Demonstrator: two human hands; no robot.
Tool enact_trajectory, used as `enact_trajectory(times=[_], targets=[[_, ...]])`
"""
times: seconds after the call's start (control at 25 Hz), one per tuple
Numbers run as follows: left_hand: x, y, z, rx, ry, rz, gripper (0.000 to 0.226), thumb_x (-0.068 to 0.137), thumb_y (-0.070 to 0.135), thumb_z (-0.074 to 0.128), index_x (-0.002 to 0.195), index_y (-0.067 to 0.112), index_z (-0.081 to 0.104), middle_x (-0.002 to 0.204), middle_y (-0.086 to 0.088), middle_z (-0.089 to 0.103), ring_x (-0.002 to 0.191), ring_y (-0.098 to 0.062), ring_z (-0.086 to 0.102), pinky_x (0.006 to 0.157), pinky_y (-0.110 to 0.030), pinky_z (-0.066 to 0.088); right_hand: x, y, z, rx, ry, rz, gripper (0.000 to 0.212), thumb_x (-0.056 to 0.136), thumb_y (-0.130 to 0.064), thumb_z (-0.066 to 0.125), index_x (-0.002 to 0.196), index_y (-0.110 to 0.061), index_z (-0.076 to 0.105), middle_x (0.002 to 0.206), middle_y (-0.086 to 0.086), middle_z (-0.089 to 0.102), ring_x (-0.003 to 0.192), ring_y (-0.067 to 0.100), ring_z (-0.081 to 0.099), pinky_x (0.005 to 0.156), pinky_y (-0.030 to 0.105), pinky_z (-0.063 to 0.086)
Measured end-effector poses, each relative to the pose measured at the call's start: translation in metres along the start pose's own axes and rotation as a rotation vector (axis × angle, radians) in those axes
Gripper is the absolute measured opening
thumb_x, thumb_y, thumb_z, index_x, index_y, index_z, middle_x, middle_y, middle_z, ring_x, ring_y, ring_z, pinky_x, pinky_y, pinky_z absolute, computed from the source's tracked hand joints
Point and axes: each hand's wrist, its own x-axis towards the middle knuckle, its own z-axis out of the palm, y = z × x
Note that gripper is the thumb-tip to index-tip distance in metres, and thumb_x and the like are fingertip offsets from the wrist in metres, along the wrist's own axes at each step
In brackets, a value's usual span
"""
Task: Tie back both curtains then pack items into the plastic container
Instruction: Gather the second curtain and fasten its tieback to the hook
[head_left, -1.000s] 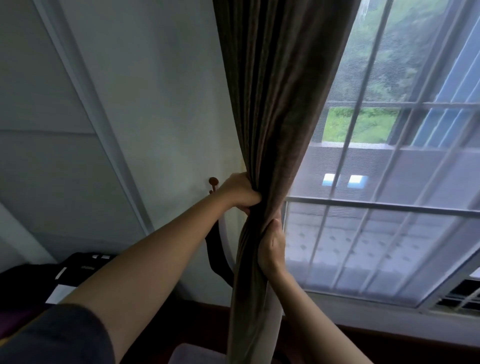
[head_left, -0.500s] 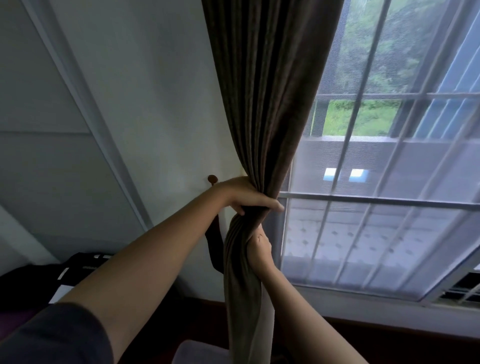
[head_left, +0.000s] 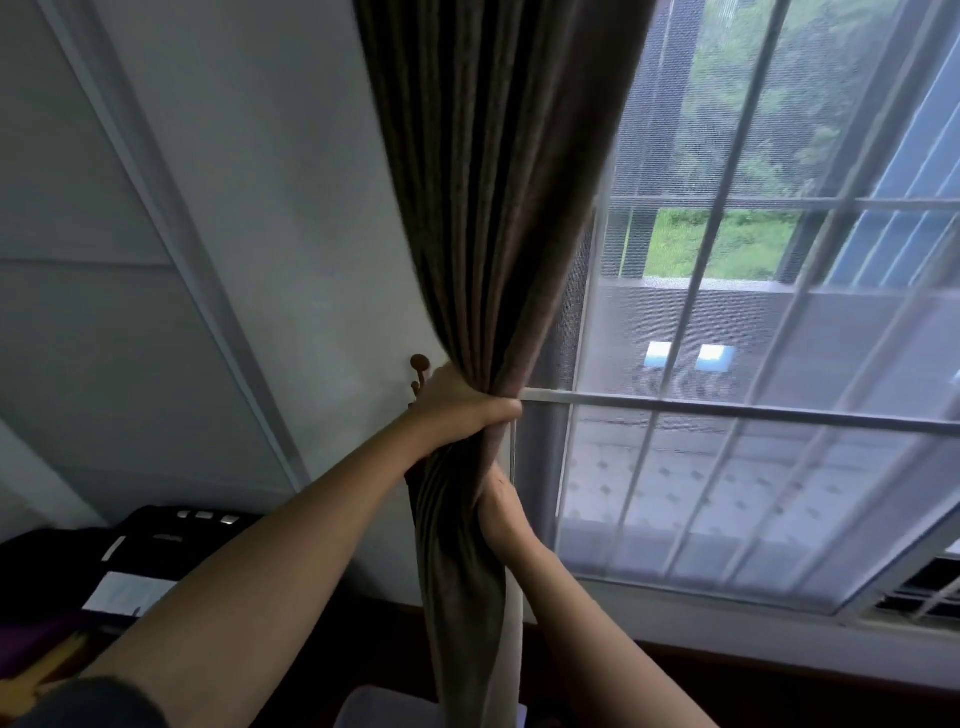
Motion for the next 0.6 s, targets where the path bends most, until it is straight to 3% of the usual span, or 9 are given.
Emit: enact_trajectory(times=[0.12, 0.2, 0.28, 0.4, 0.48, 0.6], targets=[[-0.002, -0.022, -0.035, -0.117, 0.149, -0.015, 0.045, 0.049, 0.030, 0.078, 0.092, 0.021, 0.066, 0.094, 0.004, 0.068, 0.087, -0.011, 0.065, 0.079, -0.027, 0.054, 0.006, 0.006, 0.009, -0.188, -0.121, -0.042, 0.048, 0.099, -0.050, 0.016, 0.143, -0.039, 0.031, 0.149, -0.004, 0.039, 0.136, 0.013, 0.035, 0.116, 0.040, 0.025], [0.000, -0.031, -0.065, -0.129, 0.211, -0.029, 0.042, 0.056, 0.022, 0.080, 0.096, 0.018, 0.065, 0.090, 0.009, 0.066, 0.082, -0.006, 0.061, 0.070, -0.018, 0.050, 0.014, 0.014, 0.012, -0.132, -0.091, 0.029, 0.051, 0.100, -0.048, 0.016, 0.148, -0.034, 0.020, 0.154, -0.007, 0.027, 0.142, 0.011, 0.023, 0.119, 0.035, 0.016], [0.005, -0.040, -0.095, -0.116, 0.240, -0.026, 0.054, 0.056, 0.023, 0.079, 0.108, 0.018, 0.062, 0.097, 0.006, 0.063, 0.089, -0.010, 0.058, 0.067, -0.014, 0.042, 0.023, 0.029, 0.012, -0.110, -0.046, 0.096, 0.050, 0.100, -0.046, 0.020, 0.146, -0.026, 0.029, 0.149, -0.003, 0.036, 0.139, 0.016, 0.030, 0.117, 0.037, 0.023], [0.012, -0.056, -0.124, -0.121, 0.259, -0.025, 0.078, 0.042, 0.038, 0.076, 0.115, 0.016, 0.060, 0.105, 0.004, 0.063, 0.097, -0.012, 0.060, 0.073, -0.016, 0.044, 0.055, 0.048, 0.014, -0.248, -0.110, 0.204, 0.038, 0.099, -0.037, 0.037, 0.135, -0.026, 0.043, 0.136, 0.007, 0.051, 0.121, 0.024, 0.051, 0.103, 0.042, 0.044], [0.013, -0.060, -0.130, -0.132, 0.243, -0.009, 0.080, 0.037, 0.044, 0.073, 0.111, 0.015, 0.063, 0.100, 0.009, 0.065, 0.093, -0.008, 0.062, 0.072, -0.017, 0.045, 0.078, 0.046, 0.023, -0.317, -0.142, 0.209, 0.040, 0.096, -0.028, 0.046, 0.136, -0.026, 0.040, 0.137, 0.006, 0.049, 0.122, 0.024, 0.050, 0.099, 0.036, 0.045], [0.014, -0.059, -0.128, -0.136, 0.223, -0.008, 0.067, 0.035, 0.046, 0.071, 0.098, 0.026, 0.064, 0.096, 0.014, 0.064, 0.090, -0.003, 0.061, 0.071, -0.017, 0.045, 0.112, 0.028, 0.043, -0.288, -0.083, 0.199, 0.058, 0.092, -0.024, 0.056, 0.143, -0.018, 0.030, 0.143, 0.008, 0.044, 0.128, 0.027, 0.045, 0.103, 0.040, 0.043]])
